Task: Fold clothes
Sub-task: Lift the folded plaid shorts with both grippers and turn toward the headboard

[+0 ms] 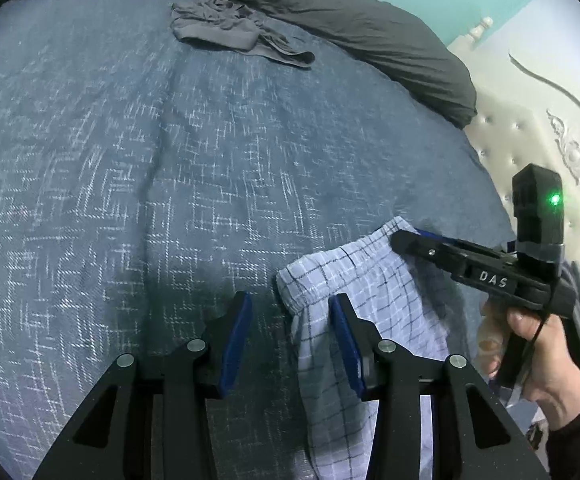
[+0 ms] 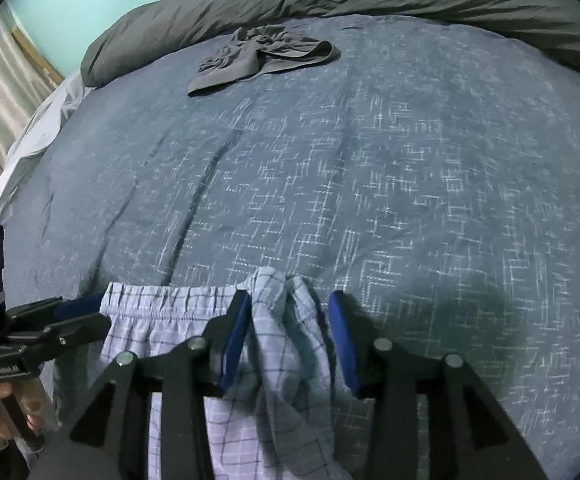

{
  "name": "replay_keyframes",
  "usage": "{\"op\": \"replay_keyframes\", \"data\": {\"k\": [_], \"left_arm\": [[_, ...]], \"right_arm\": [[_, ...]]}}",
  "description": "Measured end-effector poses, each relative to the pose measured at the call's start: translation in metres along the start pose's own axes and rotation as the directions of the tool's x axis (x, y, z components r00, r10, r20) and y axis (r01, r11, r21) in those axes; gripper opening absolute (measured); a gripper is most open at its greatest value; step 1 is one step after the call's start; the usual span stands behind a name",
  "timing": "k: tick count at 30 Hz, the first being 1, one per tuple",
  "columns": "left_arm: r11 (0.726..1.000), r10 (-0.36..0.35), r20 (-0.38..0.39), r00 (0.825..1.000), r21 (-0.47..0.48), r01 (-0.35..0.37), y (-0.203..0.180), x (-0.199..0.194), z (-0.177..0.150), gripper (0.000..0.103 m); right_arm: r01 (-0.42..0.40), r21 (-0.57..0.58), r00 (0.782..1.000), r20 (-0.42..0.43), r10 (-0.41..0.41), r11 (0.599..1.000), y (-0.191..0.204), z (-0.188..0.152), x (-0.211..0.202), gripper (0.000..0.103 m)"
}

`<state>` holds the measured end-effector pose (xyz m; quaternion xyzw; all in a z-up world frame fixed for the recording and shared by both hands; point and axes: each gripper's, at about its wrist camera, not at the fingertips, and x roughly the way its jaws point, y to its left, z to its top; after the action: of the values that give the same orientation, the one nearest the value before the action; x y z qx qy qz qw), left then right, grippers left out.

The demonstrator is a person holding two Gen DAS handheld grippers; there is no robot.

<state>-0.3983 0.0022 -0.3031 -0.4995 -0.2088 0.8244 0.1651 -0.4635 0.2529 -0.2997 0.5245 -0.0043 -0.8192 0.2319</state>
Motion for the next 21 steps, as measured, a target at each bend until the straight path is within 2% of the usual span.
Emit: {"op": "replay_keyframes", "data": {"k": [5, 8, 10, 13, 17, 21], "left_arm": [[1.0, -0.018, -0.017, 1.0, -0.004, 0.018, -0.001, 0.007, 0.001, 0.046], [1.0, -0.025, -0.016, 1.0, -0.013, 0.025, 0.001, 0.01, 0.0, 0.044], [1.0, -0.025, -0.013, 1.0, -0.005, 0.025, 0.0, 0.01, -0.001, 0.044], [1.0, -0.02, -0.012, 1.0, 0.023, 0.02, -0.004, 0.01, 0.0, 0.028], [0.999, -0.004, 0.002, 1.0, 0.048, 0.004, -0.011, 0.005, -0.001, 0.02], [0.997, 0.004, 0.022, 1.0, 0.076, -0.006, -0.023, -0.008, -0.001, 0.018]], "right_arm": [[-0.02, -0.012, 1.0, -0.009, 0.02, 1.0, 0.002, -0.004, 0.003, 0.04], [-0.023, -0.023, 1.0, -0.007, 0.023, 0.999, 0.006, -0.007, 0.004, 0.032], [-0.031, -0.025, 1.0, 0.007, 0.031, 0.999, 0.007, -0.008, 0.001, 0.021], [-0.048, -0.039, 0.999, 0.02, 0.049, 0.998, 0.008, -0.008, -0.004, 0.014], [-0.066, -0.045, 0.997, 0.045, 0.068, 0.997, 0.01, -0.009, -0.014, 0.011], [-0.072, -0.05, 0.995, 0.067, 0.075, 0.996, 0.012, -0.011, -0.029, 0.011]]}}
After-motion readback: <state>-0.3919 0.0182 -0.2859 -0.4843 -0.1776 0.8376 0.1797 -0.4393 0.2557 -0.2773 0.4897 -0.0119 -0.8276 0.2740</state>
